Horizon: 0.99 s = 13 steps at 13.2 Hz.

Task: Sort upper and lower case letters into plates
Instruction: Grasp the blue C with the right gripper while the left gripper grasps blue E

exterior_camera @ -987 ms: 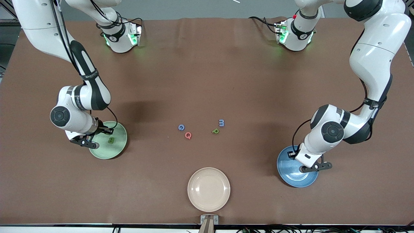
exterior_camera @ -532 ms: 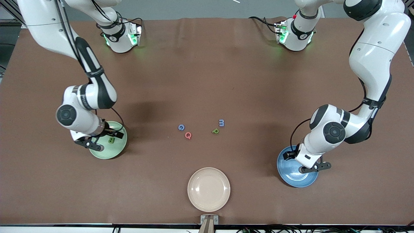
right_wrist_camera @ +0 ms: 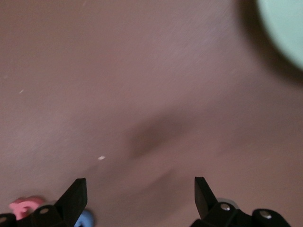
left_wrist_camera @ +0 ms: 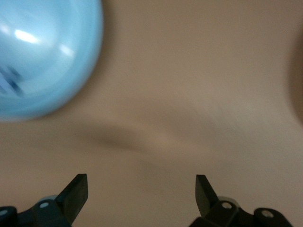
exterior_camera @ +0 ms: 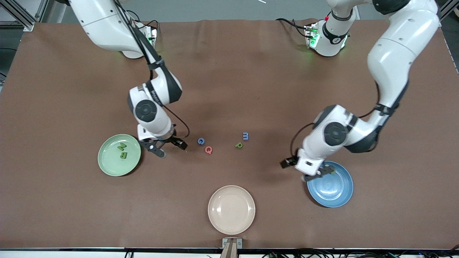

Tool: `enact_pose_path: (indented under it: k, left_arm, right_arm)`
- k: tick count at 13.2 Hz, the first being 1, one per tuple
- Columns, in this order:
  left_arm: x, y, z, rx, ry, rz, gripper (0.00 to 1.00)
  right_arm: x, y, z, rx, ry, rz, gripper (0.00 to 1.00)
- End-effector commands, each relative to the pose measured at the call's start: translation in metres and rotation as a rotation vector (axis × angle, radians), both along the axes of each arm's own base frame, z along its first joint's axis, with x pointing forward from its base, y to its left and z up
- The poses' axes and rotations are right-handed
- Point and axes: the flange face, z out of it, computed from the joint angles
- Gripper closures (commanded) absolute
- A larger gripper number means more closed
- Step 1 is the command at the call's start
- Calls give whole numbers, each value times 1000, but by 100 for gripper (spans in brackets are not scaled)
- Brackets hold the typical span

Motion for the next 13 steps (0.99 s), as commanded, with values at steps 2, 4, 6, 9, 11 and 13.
enact_pose_path:
  k: [2,4,6,9,11,13]
  left_arm:
    - [-46,-72,-10,25,28,-23,3]
    - [-68,-105,-19,36,36,-26,5]
    - [-87,-128,-31,54,45,-26,18]
    - [-102,-147,-48,44,53,-18,26]
    - [-112,-159,-56,48,51,-30,31]
    - [-118,-164,-66,60,41,-43,33]
  right_arm:
    - [-2,41,-29,9,-26,-78,0]
    - [-5,61,-31,16,-31,-89,0]
    - [-9,70,-33,15,-30,-96,0]
    - [-17,81,-36,10,-28,-75,10]
    - [-19,81,-41,2,-21,-68,23]
    - [-22,81,-43,-6,-12,-64,34]
